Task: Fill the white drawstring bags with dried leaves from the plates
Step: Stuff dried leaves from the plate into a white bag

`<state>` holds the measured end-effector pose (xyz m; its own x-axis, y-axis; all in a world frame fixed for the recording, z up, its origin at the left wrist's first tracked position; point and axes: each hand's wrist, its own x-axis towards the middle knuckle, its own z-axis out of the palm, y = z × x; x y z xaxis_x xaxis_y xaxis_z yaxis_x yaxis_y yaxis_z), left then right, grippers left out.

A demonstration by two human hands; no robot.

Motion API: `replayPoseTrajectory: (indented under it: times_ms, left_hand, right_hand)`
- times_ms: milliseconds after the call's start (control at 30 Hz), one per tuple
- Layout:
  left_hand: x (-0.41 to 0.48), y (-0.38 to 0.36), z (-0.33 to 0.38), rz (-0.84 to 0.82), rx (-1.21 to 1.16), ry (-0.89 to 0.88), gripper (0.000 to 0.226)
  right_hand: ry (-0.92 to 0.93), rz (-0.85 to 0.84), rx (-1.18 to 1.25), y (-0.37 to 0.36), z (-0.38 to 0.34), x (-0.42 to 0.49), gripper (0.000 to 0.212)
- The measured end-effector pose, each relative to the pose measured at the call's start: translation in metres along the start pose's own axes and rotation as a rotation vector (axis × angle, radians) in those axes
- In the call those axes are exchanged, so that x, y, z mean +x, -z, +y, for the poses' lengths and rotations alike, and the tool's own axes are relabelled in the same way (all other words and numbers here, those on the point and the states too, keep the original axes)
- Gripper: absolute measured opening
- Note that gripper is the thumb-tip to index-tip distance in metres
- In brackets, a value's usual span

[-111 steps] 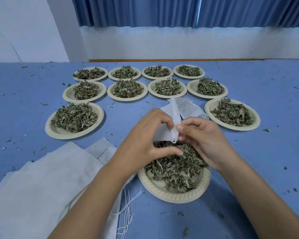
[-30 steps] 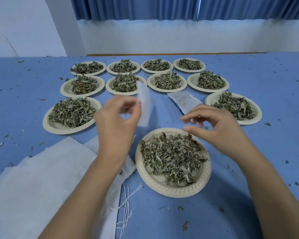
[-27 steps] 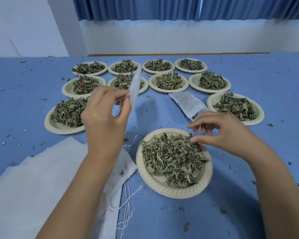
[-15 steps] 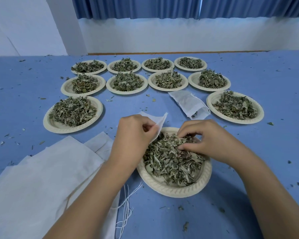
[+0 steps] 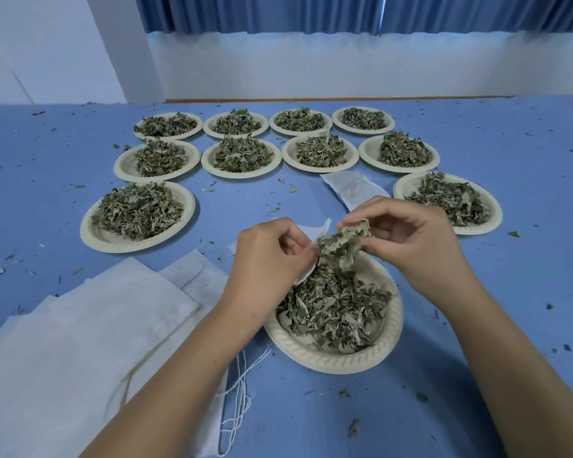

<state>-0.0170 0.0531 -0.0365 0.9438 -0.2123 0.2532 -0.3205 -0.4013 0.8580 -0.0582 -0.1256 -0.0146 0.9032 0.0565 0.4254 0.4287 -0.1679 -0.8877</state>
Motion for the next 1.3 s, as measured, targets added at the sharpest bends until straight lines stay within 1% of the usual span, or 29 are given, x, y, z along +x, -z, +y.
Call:
replayPoseTrajectory:
  times_ms: [67, 133, 233, 333, 433, 533, 600, 733, 800, 900, 1000, 1100, 1200, 1233, 1300]
  left_hand:
    - [0.0, 0.001, 0.001, -0.029, -0.016, 0.024, 0.037]
    - [0.0, 0.0, 0.002, -0.041, -0.011, 0.042, 0.037]
    - [0.0, -0.001, 0.003, -0.027, -0.03, 0.045, 0.024]
    - [0.0, -0.001, 0.002, 0.014, -0.027, 0.004, 0.027]
    - [-0.001, -0.002, 0.002, 0.056, 0.011, -0.028, 0.017]
    - [-0.002, -0.001, 0.002, 0.092, -0.028, -0.048, 0.026]
    - [-0.003, 0.001, 0.004, 0.099, -0.064, -0.06, 0.029]
    - [-0.004, 0.0, 0.005, 0.101, -0.079, -0.088, 0.021]
    - [-0.005, -0.001, 0.006, 0.091, -0.079, -0.094, 0.019]
    - [-0.006, -0.003, 0.007, 0.089, -0.079, -0.112, 0.021]
    - [-0.007, -0.003, 0.008, 0.089, -0.064, -0.144, 0.019]
    - [-0.008, -0.005, 0.008, 0.07, -0.074, -0.171, 0.015]
    - [-0.008, -0.006, 0.008, 0.071, -0.067, -0.183, 0.016]
    - [-0.008, -0.007, 0.008, 0.078, -0.066, -0.186, 0.017]
    - [-0.007, -0.006, 0.008, 0.092, -0.066, -0.188, 0.019]
  right_hand:
    - [-0.035, 0.054, 0.135, -0.007, 0.001, -0.001, 0.033]
    - [-0.05, 0.049, 0.163, -0.01, 0.003, -0.001, 0.036]
    - [-0.05, -0.015, 0.06, -0.012, 0.007, 0.0, 0.038]
    - [-0.055, -0.01, -0.055, -0.009, 0.011, 0.0, 0.039]
    - [-0.053, 0.001, -0.167, -0.009, 0.012, 0.0, 0.032]
    - [-0.015, 0.016, -0.312, -0.01, 0.015, -0.001, 0.037]
    - [0.033, 0.027, -0.42, -0.01, 0.016, -0.001, 0.039]
    - [0.226, 0.023, -0.64, -0.013, 0.019, -0.001, 0.028]
    - [0.248, 0.024, -0.663, -0.015, 0.019, -0.001, 0.03]
    - [0.19, -0.006, -0.618, -0.012, 0.017, -0.001, 0.035]
    - [0.207, -0.016, -0.614, -0.012, 0.013, -0.003, 0.03]
    - [0.276, -0.049, -0.726, -0.016, 0.015, -0.003, 0.026]
    - [0.317, -0.133, -0.877, -0.019, 0.016, -0.002, 0.02]
    - [0.316, -0.144, -0.885, -0.019, 0.016, -0.003, 0.021]
    - [0.261, -0.134, -0.786, -0.016, 0.014, -0.003, 0.028]
